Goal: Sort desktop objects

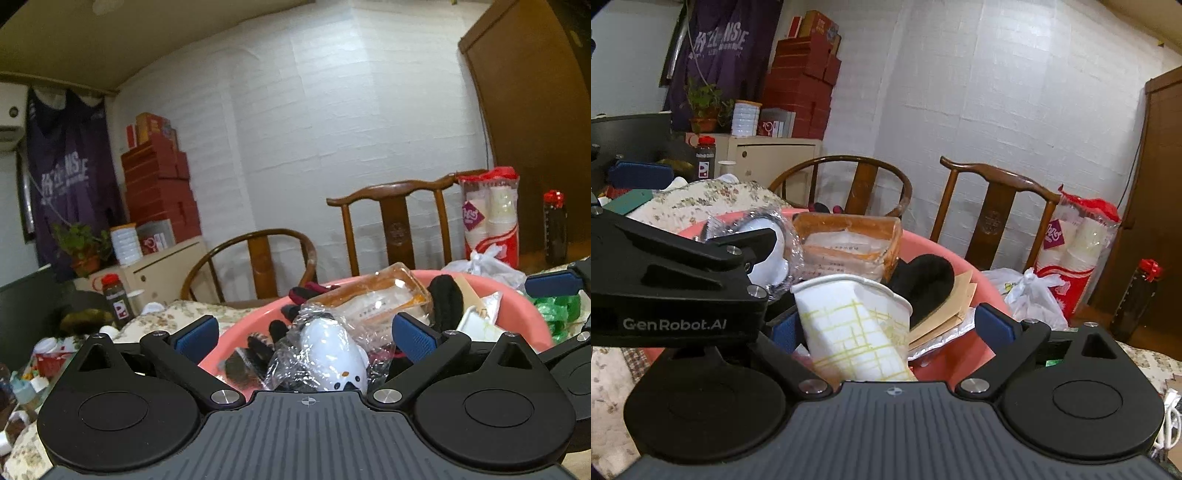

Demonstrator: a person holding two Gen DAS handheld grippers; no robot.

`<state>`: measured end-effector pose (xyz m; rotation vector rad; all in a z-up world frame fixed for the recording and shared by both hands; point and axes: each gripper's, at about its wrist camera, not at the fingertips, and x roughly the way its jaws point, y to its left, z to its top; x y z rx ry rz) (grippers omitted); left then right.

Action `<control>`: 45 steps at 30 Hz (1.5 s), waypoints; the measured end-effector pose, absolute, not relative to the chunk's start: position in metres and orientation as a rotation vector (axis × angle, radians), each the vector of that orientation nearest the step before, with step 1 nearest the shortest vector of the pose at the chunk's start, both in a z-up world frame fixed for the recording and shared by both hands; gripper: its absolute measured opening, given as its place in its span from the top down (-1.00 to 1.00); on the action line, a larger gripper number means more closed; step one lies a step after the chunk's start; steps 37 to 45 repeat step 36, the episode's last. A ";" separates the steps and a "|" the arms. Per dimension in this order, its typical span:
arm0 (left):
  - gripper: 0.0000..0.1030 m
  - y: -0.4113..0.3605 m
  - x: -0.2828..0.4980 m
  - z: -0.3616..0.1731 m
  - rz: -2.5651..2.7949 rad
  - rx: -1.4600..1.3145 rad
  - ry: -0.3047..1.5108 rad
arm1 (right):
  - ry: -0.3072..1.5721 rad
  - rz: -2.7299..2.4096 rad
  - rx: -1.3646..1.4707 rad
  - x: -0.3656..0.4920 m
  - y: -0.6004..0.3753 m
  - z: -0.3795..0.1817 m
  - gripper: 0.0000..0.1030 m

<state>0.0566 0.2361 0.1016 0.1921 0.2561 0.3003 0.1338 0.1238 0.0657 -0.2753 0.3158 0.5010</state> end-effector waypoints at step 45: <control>-1.00 0.232 0.034 0.125 0.385 0.128 0.243 | 0.260 0.436 -0.251 0.103 0.120 0.092 -0.90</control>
